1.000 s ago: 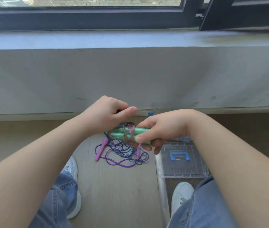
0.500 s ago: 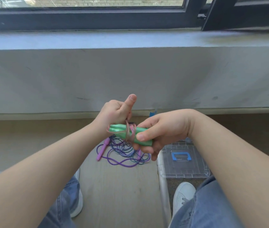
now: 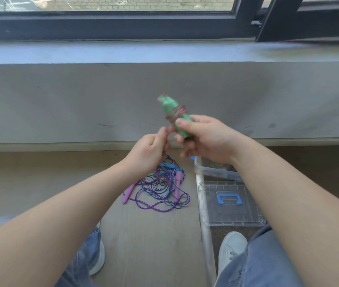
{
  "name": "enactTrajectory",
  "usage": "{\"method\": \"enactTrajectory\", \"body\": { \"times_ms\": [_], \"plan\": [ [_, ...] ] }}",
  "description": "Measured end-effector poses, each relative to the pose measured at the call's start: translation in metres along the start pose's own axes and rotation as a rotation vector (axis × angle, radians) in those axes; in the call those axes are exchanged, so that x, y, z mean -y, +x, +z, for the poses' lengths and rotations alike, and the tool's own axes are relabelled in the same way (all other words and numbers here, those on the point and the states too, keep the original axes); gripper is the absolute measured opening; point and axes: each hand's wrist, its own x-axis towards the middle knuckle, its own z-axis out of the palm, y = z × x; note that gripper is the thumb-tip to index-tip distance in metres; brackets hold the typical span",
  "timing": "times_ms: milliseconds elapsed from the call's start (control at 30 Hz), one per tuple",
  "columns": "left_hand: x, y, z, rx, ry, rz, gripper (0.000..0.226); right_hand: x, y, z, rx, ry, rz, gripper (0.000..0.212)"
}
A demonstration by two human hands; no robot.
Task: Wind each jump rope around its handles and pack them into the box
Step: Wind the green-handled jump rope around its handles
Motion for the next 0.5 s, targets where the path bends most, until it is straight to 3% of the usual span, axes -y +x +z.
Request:
{"method": "enactTrajectory", "body": {
  "times_ms": [33,100,167,267,367,433,500],
  "plan": [
    [0.002,-0.003,0.000,0.041,0.138,0.049,0.053,0.002,0.001,-0.005,-0.135,-0.115,-0.018,0.018],
    [0.000,-0.007,-0.001,0.105,0.396,0.140,0.045,0.004,0.000,-0.014,-0.294,-0.600,0.001,0.024],
    [-0.004,-0.007,-0.007,0.081,0.626,0.275,0.042,0.001,-0.002,-0.015,-0.244,-1.015,0.117,0.030],
    [-0.012,-0.003,-0.024,-0.010,0.875,0.452,0.050,-0.003,-0.006,-0.005,-0.062,-1.174,0.234,0.030],
    [-0.017,0.003,-0.035,-0.051,0.819,0.481,0.055,-0.004,-0.012,0.007,0.202,-1.116,0.308,0.022],
    [-0.018,0.007,-0.037,-0.024,0.748,0.457,0.059,-0.004,-0.019,0.012,0.438,-0.830,0.387,0.013],
    [-0.015,0.010,-0.037,0.074,0.686,0.321,0.061,-0.002,-0.024,0.012,0.572,-0.583,0.344,0.010]
  ]
}}
